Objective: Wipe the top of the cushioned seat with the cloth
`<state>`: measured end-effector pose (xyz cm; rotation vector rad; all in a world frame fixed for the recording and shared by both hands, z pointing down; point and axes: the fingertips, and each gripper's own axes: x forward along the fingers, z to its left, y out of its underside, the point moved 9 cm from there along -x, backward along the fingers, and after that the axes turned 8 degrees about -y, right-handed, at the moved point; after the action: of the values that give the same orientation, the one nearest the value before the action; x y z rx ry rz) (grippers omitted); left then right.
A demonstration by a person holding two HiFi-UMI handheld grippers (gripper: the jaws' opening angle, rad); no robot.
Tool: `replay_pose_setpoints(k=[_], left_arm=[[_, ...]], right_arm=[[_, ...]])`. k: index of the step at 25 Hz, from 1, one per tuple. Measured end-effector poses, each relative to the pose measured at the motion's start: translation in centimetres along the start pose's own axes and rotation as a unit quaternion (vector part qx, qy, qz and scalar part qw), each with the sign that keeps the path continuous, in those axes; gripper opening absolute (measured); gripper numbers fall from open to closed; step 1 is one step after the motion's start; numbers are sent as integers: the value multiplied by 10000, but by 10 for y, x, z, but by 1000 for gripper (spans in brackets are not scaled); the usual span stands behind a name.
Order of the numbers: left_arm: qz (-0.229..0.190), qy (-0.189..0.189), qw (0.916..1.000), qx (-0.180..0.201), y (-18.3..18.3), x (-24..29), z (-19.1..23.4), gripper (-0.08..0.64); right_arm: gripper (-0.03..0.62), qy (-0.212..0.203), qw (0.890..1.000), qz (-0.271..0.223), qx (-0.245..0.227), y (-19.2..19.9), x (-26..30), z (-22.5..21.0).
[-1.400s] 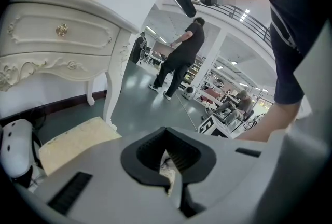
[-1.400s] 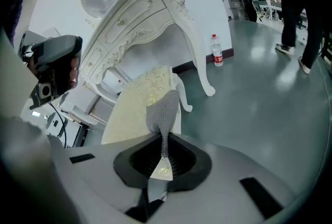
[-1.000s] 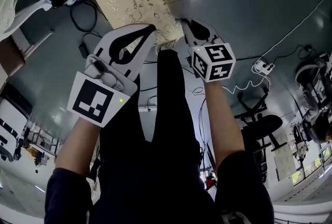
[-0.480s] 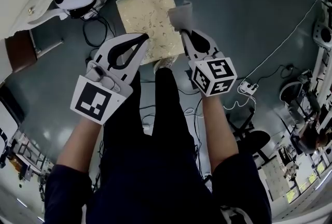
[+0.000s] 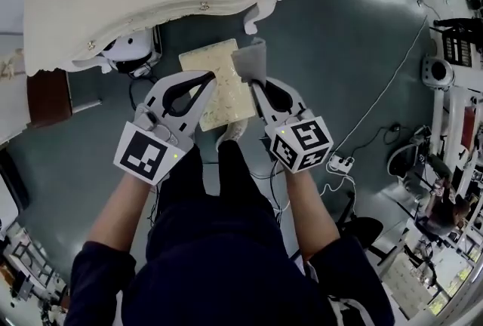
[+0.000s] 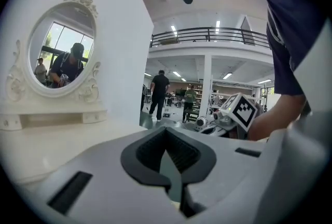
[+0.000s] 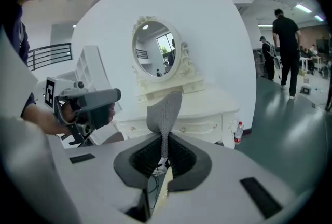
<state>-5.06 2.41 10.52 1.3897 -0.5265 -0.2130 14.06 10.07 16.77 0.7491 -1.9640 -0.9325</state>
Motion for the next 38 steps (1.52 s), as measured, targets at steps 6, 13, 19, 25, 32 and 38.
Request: replay_pose_setpoints(k=[6, 13, 19, 25, 32, 38], left_arm=[[-208, 47, 9993, 321, -47, -32, -8, 7], [-327, 22, 9982, 500, -87, -51, -13, 7], [-556, 91, 9959, 715, -117, -56, -23, 6], [-751, 33, 9940, 796, -134, -60, -23, 6], [-796, -26, 9937, 791, -138, -66, -17, 6], [-808, -1, 9937, 773, -137, -72, -14, 6]], right_arm=[[38, 22, 9983, -356, -455, -64, -36, 37], [38, 51, 9928, -835, -863, -115, -70, 69], [38, 36, 9864, -1224, -1096, -141, -90, 90], [38, -62, 9836, -1355, -1191, -152, -95, 103], [38, -160, 9809, -1456, -1280, -157, -94, 116], [38, -130, 9805, -1462, -1307, -156, -94, 124]])
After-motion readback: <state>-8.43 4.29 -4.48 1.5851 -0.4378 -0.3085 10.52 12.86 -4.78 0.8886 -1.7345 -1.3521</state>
